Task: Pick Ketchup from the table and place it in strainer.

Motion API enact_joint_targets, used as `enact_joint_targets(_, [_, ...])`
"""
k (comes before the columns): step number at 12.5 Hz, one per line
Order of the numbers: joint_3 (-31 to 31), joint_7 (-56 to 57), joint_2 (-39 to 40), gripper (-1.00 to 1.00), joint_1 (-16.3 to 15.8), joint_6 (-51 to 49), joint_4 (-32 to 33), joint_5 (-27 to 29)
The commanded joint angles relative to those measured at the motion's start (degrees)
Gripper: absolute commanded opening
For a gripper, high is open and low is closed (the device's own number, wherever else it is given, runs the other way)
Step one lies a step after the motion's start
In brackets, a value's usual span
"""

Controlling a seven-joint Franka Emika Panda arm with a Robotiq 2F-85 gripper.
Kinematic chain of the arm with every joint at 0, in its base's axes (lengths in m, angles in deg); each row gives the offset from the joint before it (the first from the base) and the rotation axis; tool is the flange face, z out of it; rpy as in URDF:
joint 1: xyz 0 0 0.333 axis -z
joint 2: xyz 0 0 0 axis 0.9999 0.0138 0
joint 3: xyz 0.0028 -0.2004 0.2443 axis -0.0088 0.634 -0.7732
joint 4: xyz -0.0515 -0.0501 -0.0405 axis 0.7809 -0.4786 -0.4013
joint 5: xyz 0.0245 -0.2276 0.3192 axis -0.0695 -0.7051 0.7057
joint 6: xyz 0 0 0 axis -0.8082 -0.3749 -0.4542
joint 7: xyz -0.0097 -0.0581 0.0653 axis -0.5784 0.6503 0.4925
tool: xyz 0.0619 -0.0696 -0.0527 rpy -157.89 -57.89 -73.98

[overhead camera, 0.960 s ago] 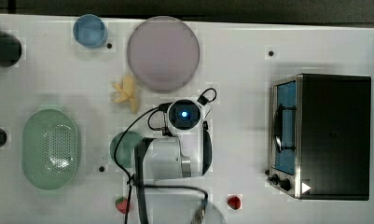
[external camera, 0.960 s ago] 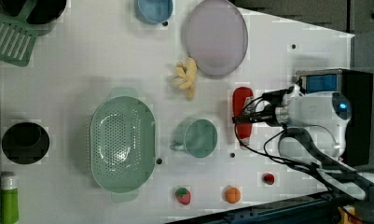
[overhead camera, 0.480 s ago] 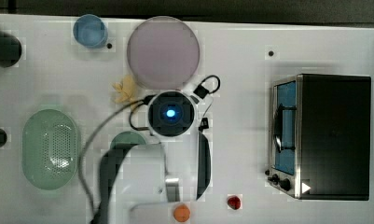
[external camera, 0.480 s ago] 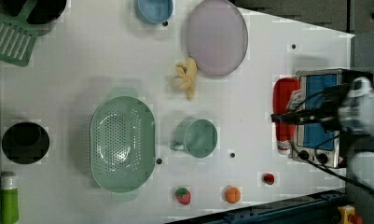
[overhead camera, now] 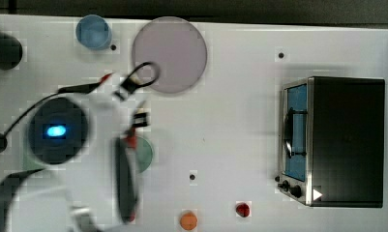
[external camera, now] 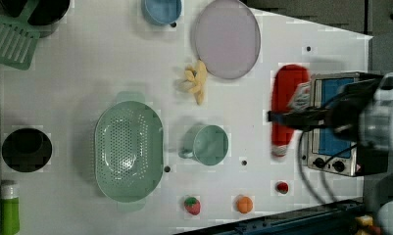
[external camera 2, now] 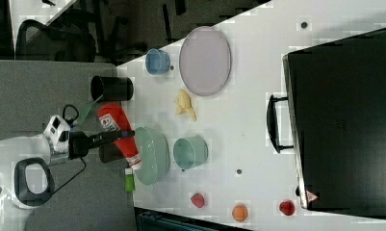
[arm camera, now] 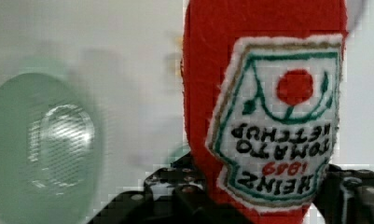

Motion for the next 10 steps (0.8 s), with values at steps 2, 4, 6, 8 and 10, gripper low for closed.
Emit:
enact_joint_targets(2, [-8.3,-21.8,7.0,0.26,-4.7,3.8,1.4,0.9])
enact_joint_targets(4, [-11.6,-27.6,12.1,0.26,-5.4,12.2,1.4,0.9])
enact_joint_targets(6, [-13.5,-30.8,18.1,0.26,-6.1,21.7,1.4,0.9])
enact_joint_targets(8, [-13.7,-32.3,24.2,0.26,-7.1,28.6,1.3,0.8])
enact_joint_targets(10, [-13.8,-32.3,29.9,0.54,-7.9,32.9,1.0,0.7])
